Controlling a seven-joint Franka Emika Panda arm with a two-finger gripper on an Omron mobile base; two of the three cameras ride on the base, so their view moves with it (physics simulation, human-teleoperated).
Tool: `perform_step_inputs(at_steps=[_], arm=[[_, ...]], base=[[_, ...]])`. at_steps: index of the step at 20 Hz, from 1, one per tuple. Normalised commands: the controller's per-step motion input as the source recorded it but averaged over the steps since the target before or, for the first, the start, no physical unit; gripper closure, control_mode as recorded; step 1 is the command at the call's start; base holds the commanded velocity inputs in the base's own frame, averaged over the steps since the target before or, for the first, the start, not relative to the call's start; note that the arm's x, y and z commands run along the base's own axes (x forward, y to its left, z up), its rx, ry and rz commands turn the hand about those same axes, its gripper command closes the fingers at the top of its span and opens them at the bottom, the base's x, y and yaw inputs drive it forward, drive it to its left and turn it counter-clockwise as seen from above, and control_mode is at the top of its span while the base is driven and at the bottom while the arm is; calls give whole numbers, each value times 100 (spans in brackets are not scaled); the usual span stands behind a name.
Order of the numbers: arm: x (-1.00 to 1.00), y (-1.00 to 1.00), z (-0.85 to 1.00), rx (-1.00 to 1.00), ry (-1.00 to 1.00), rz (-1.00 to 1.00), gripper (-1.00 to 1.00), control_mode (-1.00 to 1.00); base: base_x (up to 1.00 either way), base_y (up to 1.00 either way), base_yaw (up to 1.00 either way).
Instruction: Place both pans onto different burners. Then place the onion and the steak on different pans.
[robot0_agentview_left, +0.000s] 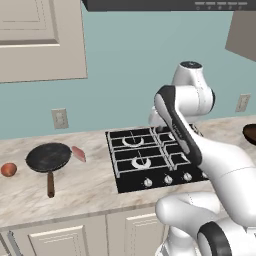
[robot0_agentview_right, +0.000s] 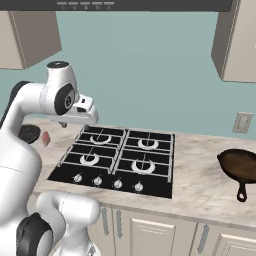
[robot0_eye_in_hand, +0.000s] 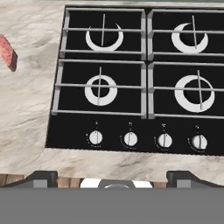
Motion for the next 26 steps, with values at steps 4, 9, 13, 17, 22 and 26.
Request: perform_step_inputs(at_steps=[4,9,13,17,22,26], arm=[[-5,18,-5,0,0,-1,-100,-100],[-4,24,-4,0,0,-2,-100,-100],[-3,27,-4,0,0,0,-100,-100],[-3,29,-6,0,0,0,-100,-100],[-4,29,-7,0,0,0,-100,-100],[-5,28,-8,0,0,0,-100,-100]], base=[[0,0,0],[0,0,0],[0,0,0],[0,0,0],[0,0,0],[0,0,0]])
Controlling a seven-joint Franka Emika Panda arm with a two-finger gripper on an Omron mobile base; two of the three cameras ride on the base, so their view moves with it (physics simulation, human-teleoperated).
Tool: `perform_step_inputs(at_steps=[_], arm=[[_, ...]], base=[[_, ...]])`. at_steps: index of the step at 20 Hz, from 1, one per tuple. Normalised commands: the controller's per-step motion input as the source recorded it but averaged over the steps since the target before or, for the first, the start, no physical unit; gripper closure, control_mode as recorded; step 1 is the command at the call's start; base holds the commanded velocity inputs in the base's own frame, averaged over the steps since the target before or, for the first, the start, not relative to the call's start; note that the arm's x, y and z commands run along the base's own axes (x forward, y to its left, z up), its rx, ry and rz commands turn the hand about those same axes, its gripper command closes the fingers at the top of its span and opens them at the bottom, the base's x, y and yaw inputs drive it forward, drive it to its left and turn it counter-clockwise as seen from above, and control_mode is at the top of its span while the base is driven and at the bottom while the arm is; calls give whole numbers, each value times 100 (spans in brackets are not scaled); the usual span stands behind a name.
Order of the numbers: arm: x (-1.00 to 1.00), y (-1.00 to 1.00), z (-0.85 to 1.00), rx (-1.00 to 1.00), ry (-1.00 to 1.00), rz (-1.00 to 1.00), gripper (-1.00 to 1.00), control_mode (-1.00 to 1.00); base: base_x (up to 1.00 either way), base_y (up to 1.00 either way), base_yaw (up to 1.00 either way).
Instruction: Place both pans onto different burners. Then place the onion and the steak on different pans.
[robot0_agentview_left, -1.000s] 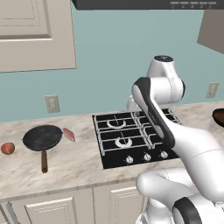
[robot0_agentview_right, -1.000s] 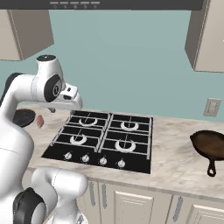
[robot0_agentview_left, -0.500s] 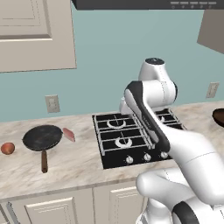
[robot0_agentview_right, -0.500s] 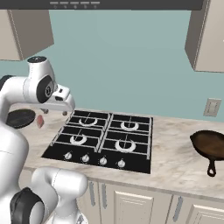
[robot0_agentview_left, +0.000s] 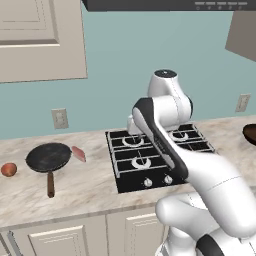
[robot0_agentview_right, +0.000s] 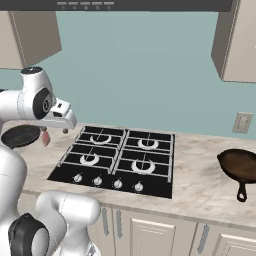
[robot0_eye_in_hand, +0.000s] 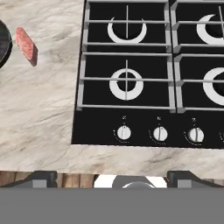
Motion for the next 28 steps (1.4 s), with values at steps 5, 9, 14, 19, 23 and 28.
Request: perform_step_inputs(at_steps=[5,9,14,19,23,28], arm=[[-2,28,-10,0,0,0,-100,-100],[-4,31,-10,0,0,0,-100,-100],[-3,31,-8,1,0,0,-100,-100],[0,35,-5,1,0,0,-100,-100],[0,36,-6,2,0,0,-100,-100],[-1,36,-7,1,0,0,-100,-100]], base=[[0,0,0],[0,0,0],[0,0,0],[0,0,0],[0,0,0],[0,0,0]])
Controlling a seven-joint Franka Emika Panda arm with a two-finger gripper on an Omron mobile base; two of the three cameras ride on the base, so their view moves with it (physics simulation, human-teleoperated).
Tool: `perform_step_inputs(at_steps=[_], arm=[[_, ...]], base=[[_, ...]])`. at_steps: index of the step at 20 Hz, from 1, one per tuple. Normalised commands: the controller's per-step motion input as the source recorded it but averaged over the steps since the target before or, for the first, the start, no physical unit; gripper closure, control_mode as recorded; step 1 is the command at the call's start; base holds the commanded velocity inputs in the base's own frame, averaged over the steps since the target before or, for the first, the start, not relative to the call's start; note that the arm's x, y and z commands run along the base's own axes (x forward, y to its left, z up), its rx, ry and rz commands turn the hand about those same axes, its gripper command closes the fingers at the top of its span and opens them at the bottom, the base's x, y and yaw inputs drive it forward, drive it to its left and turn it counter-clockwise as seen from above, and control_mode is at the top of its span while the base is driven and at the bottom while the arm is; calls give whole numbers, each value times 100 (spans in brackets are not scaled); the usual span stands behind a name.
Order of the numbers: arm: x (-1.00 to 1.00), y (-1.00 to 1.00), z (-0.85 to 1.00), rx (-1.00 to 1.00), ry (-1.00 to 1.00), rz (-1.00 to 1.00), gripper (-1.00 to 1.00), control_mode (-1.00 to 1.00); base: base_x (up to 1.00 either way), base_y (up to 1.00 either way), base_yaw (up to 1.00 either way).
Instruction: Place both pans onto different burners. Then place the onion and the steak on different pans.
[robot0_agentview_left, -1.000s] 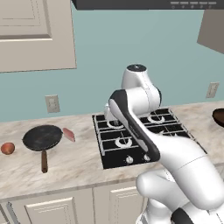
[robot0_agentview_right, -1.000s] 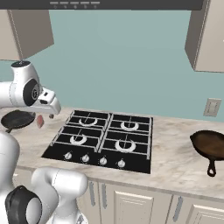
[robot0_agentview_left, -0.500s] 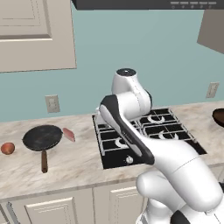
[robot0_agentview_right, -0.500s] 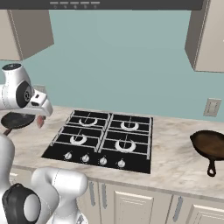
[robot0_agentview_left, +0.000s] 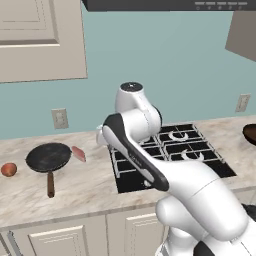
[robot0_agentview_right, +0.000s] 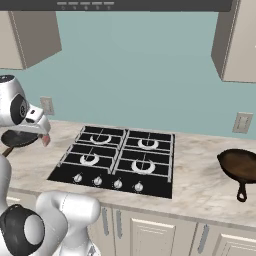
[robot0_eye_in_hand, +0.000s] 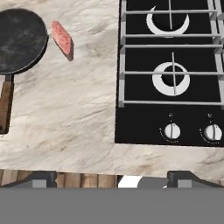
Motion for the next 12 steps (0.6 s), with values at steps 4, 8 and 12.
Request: perform_step_inputs(at_steps=[4,8,12], arm=[[-2,35,-8,1,0,0,-100,-100],[-3,35,-8,1,0,0,-100,-100],[-3,35,-10,0,0,0,-100,-100]], base=[[0,0,0],[0,0,0],[0,0,0]])
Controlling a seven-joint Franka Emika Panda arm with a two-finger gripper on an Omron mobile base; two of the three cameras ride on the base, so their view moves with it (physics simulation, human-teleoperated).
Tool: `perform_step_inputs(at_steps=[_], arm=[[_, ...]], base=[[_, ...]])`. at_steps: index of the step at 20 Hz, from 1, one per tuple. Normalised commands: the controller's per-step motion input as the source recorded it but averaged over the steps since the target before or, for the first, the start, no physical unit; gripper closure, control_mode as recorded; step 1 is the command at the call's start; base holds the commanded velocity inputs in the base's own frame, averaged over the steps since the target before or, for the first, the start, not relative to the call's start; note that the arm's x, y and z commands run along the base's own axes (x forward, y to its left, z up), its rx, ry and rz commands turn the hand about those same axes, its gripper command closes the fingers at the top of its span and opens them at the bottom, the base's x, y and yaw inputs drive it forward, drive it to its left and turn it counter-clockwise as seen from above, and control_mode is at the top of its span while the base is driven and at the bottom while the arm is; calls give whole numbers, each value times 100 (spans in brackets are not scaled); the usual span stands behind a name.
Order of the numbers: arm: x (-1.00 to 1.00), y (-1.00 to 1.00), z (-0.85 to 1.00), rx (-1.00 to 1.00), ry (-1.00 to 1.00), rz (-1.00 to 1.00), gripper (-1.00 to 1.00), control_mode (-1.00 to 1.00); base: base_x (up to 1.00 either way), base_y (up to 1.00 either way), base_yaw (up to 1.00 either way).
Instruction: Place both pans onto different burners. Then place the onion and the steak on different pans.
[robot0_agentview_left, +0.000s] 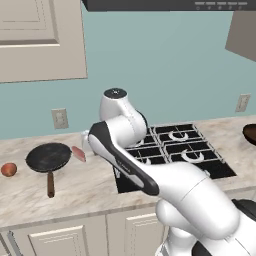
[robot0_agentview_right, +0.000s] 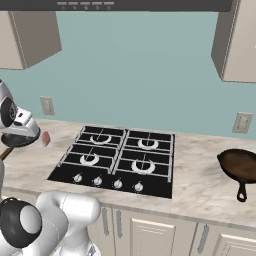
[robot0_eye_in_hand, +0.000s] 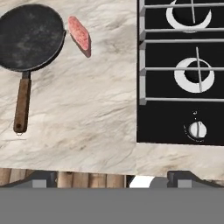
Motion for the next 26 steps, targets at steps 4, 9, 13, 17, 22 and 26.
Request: perform_step_inputs(at_steps=[4,9,13,17,22,26], arm=[[-3,35,-10,0,0,0,-100,-100],[-3,36,-12,0,0,0,-100,-100],[-2,37,-16,0,0,0,-100,-100],[-1,35,-16,0,0,0,-100,-100],[-1,34,-16,1,0,0,-100,-100],[0,32,-15,0,0,0,-100,-100]], base=[[0,0,0],[0,0,0],[0,0,0],[0,0,0],[0,0,0],[0,0,0]])
